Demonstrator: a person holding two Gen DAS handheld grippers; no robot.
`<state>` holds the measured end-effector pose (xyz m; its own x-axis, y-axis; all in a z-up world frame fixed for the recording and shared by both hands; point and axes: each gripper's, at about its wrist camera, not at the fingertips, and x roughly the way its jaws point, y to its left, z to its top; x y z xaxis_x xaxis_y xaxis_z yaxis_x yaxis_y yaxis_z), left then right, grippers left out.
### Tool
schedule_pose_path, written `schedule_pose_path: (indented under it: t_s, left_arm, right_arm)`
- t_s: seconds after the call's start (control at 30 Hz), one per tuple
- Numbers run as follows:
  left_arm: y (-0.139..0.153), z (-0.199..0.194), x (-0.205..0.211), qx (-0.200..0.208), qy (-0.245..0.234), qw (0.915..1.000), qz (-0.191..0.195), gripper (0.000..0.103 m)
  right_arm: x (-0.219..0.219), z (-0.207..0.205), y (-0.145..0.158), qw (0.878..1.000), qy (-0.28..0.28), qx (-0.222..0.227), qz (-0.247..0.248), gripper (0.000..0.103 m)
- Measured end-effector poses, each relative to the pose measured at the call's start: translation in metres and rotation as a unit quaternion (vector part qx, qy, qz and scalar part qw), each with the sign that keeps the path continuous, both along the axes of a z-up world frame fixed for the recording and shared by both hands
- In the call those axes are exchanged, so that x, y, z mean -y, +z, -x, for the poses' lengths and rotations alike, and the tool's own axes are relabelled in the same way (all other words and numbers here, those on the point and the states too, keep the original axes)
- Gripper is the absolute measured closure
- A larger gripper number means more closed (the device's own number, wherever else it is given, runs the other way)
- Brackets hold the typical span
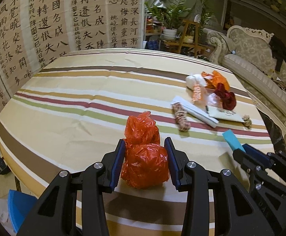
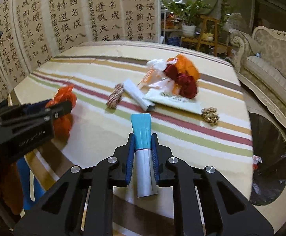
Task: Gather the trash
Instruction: 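Carry the red bag and tube over the black bin and open both tools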
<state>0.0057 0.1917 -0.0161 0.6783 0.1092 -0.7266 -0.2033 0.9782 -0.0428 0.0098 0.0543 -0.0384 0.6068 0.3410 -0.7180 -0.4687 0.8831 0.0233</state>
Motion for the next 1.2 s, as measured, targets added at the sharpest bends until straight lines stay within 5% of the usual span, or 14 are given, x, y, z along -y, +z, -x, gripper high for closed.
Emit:
schedule_pose_path:
  t_s: [0.6,1.2]
  left_arm:
    - [0.012,-0.028,0.089,0.023,-0.086,0.996,-0.004,0.062]
    - [0.011,-0.074,0.218,0.024,-0.203,0.9786,-0.02,0.062]
  right_arm:
    - [0.11,-0.029,0.018,0.988,-0.144,0.047,-0.015,0.087]
    - [0.22,-0.061,0.004,0.966,-0.254,0.044,-0.006,0.086]
